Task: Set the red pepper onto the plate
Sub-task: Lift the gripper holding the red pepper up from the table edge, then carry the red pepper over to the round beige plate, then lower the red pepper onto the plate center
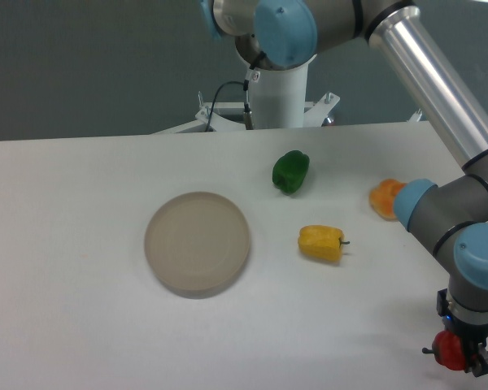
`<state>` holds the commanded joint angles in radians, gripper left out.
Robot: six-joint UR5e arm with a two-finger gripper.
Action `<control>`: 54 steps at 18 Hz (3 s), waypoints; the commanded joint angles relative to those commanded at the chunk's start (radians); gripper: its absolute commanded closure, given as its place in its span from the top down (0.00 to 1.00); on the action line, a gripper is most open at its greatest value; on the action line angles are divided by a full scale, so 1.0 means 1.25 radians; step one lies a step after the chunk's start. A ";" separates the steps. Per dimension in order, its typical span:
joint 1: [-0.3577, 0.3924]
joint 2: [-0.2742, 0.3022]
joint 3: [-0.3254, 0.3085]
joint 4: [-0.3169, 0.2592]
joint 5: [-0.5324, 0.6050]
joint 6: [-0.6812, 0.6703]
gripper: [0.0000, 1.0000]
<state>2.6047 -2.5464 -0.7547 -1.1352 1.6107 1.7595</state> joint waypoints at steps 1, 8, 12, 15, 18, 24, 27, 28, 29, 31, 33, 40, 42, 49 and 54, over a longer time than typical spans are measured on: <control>0.000 0.001 -0.001 0.000 -0.005 -0.006 0.47; -0.016 0.045 -0.054 -0.002 -0.006 -0.009 0.47; -0.018 0.143 -0.176 -0.006 -0.022 -0.016 0.47; -0.047 0.234 -0.303 -0.006 -0.039 -0.066 0.47; -0.085 0.320 -0.413 -0.006 -0.037 -0.140 0.47; -0.156 0.483 -0.616 -0.006 -0.028 -0.250 0.47; -0.194 0.561 -0.706 -0.007 -0.016 -0.325 0.47; -0.211 0.574 -0.725 -0.007 -0.015 -0.350 0.47; -0.231 0.584 -0.743 -0.006 -0.014 -0.375 0.47; -0.267 0.589 -0.760 -0.004 -0.013 -0.448 0.47; -0.311 0.579 -0.757 0.000 -0.012 -0.541 0.47; -0.389 0.524 -0.746 0.066 -0.023 -0.715 0.47; -0.416 0.492 -0.742 0.094 -0.023 -0.789 0.47; -0.436 0.439 -0.734 0.098 -0.017 -0.801 0.46; -0.441 0.422 -0.723 0.113 -0.025 -0.827 0.46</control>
<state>2.0540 -2.0187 -1.6582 -0.9941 1.5800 0.7256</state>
